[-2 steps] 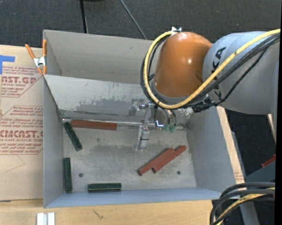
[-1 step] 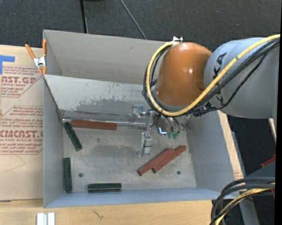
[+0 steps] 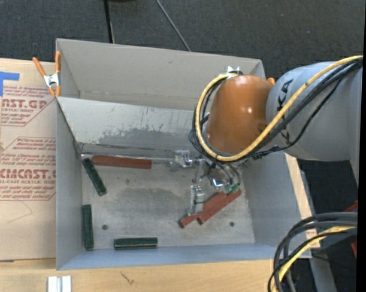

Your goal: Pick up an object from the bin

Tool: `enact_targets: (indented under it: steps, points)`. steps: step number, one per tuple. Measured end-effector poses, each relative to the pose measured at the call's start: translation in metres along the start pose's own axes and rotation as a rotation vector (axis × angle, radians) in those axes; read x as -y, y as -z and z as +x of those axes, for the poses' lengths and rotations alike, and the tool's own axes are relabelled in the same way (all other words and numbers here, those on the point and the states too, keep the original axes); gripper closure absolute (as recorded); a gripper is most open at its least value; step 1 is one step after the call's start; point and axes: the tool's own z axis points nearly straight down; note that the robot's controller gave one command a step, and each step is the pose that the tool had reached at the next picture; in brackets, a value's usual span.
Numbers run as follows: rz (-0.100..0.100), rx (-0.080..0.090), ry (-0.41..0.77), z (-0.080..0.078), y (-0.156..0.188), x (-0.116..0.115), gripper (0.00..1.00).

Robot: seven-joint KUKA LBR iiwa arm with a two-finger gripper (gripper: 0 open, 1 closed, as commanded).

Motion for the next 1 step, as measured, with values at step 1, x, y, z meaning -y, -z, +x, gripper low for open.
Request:
enact_targets:
  steps: [1]
  points:
    - [-0.001, -0.007, -0.090, 0.0115, -0.0167, 0.0134, 0.00]
